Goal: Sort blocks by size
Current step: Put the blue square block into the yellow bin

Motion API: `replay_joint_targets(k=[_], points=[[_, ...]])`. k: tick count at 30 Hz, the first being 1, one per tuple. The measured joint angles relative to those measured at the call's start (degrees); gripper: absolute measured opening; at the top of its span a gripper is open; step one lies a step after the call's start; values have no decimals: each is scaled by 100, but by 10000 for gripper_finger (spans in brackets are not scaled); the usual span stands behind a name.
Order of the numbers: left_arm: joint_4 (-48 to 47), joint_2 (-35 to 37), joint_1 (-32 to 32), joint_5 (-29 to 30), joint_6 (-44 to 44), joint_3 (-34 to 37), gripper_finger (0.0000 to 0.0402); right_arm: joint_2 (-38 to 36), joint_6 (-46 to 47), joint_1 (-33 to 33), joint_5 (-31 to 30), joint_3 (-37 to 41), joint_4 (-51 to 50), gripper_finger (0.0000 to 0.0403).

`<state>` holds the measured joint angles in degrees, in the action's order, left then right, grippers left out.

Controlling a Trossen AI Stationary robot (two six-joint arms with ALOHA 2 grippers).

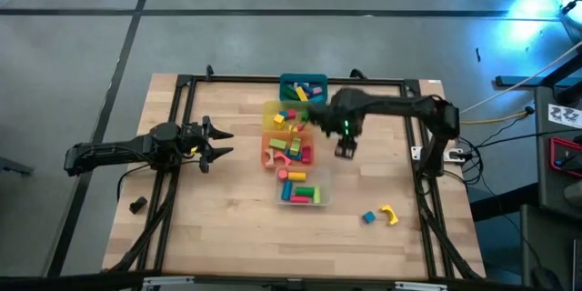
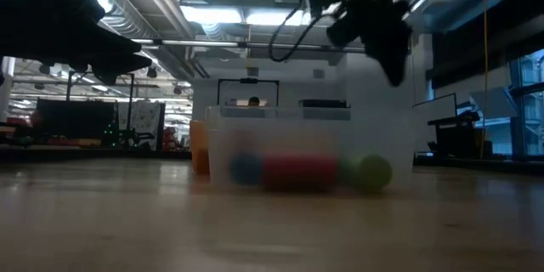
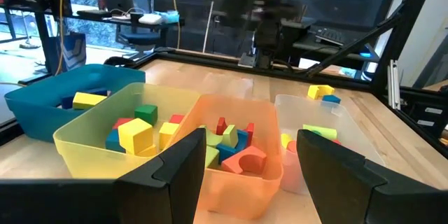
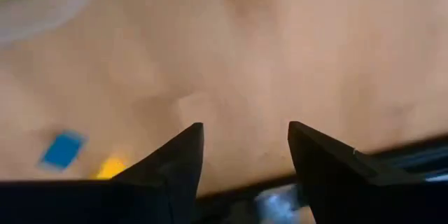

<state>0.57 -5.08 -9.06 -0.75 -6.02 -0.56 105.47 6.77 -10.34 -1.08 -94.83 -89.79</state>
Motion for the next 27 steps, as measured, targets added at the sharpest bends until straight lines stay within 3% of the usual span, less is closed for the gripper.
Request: replay_joint_targets(k=[10, 27], points=[[-1, 0, 0, 0, 0, 0, 210, -13, 1631, 2053, 221, 81, 1, 211], [1, 0, -2, 0, 0, 0, 210, -11, 7757, 4491, 86, 81, 483, 211]])
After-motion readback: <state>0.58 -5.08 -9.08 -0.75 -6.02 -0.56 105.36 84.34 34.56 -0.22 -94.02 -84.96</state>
